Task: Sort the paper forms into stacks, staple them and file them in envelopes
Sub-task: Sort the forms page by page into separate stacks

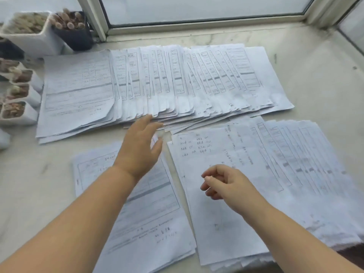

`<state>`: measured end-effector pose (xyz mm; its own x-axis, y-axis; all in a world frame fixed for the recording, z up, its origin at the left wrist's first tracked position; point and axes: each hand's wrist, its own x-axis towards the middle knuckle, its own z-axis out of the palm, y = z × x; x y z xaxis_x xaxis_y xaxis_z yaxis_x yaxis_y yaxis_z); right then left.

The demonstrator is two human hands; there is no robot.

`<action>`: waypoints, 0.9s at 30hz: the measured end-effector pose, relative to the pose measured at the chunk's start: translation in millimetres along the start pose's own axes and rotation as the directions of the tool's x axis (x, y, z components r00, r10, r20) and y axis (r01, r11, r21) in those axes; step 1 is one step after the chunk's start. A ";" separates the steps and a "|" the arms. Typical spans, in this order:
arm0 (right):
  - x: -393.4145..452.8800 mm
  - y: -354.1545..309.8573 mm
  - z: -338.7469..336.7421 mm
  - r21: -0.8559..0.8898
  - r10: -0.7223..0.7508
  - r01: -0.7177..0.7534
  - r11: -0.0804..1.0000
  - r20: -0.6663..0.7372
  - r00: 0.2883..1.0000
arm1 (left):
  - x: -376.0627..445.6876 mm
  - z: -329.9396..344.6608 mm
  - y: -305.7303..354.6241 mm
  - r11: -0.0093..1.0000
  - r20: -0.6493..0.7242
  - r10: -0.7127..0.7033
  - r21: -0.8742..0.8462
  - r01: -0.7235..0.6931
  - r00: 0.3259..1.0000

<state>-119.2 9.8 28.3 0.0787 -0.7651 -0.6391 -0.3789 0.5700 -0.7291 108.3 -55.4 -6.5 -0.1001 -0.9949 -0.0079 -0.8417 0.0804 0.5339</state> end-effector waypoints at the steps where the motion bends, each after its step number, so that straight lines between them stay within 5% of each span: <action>1: -7.9 9.4 5.9 -0.021 -0.004 0.005 1.000 0.034 0.999 | -33.0 1.1 -0.1 1.000 -0.056 -0.011 -0.013 0.010 0.998; 5: -39.7 39.1 26.1 -0.102 -0.013 0.025 0.995 0.117 0.993 | -167.7 22.9 10.7 0.992 -0.090 -0.066 -0.109 0.056 0.994; 9: -54.8 55.9 38.1 -0.250 -0.028 0.051 0.967 0.094 0.995 | -239.7 54.8 20.5 0.990 0.077 -0.059 -0.125 0.068 0.995; 14: -49.7 66.4 47.9 -0.303 -0.016 0.019 0.953 0.014 1.000 | -240.1 68.1 19.8 0.983 -0.066 -0.154 -0.106 0.147 0.986; 20: -42.4 62.8 58.7 -0.134 0.107 -0.102 0.986 0.026 0.994 | -228.6 71.5 2.9 1.000 -0.095 -0.004 0.008 0.005 0.996; 24: -38.7 61.1 65.1 -0.078 0.155 -0.150 0.986 0.060 0.986 | -231.0 71.7 -8.8 0.993 -0.186 0.090 -0.053 -0.102 0.978; 27: -37.4 62.3 63.0 -0.045 0.174 -0.171 0.984 0.089 0.981 | -230.7 71.1 -8.9 0.978 -0.229 -0.012 -0.208 -0.037 0.973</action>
<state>-87.6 92.8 -8.7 0.0934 -0.6241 -0.7757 -0.4277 0.6784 -0.5973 101.2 177.6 -69.6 0.0336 -0.9832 0.1794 -0.7090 0.1030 0.6977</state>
